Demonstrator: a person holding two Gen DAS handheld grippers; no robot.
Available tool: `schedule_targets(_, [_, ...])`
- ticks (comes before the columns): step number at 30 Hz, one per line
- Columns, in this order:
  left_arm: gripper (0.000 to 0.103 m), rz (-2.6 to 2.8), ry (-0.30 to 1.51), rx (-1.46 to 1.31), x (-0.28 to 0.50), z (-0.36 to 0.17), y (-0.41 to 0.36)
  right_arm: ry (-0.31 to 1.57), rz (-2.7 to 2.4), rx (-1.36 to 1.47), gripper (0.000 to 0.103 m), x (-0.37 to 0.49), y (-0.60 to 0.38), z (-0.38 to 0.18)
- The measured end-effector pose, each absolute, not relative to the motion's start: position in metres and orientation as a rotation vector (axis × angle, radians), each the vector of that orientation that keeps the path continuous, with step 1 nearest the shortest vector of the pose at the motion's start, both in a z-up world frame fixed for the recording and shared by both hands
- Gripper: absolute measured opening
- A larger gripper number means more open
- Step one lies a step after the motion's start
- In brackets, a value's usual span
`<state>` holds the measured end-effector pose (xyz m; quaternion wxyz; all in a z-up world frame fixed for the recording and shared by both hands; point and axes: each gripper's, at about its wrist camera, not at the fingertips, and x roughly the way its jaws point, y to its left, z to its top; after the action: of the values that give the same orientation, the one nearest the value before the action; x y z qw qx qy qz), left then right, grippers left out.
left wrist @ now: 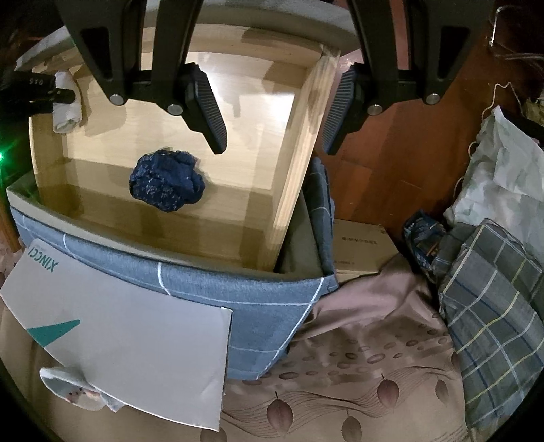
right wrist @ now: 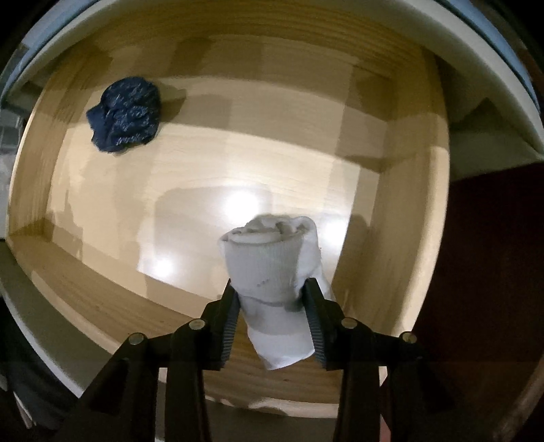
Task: Take underwear out of drawer
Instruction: 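Lift the white rolled underwear off the drawer floor with the right tool, then grasp the navy floral underwear with the left tool while the right tool holds the white one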
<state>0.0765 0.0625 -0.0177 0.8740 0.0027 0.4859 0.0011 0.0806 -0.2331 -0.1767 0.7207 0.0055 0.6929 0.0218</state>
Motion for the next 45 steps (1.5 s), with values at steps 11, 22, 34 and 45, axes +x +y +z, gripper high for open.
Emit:
schedule_targets(11, [0.060,-0.117,1.082,0.093,0.077,-0.027,0.041,1.522,-0.016,-0.022,0.040,0.063,-0.217,-0.199])
schedule_targets(22, [0.060,-0.258,0.876,0.641,0.073,-0.027,-0.029,1.510,-0.014,0.011,0.038,0.044,-0.222,-0.201])
schedule_targets(34, [0.060,-0.406,0.699,1.040,0.075,-0.077,-0.093,1.509,-0.020,0.019,0.038,0.052,-0.239,-0.193])
schedule_targets(45, [0.060,-0.506,0.662,1.190,0.086,-0.111,-0.113,1.501,-0.018,0.039,0.038,0.057,-0.256,-0.172])
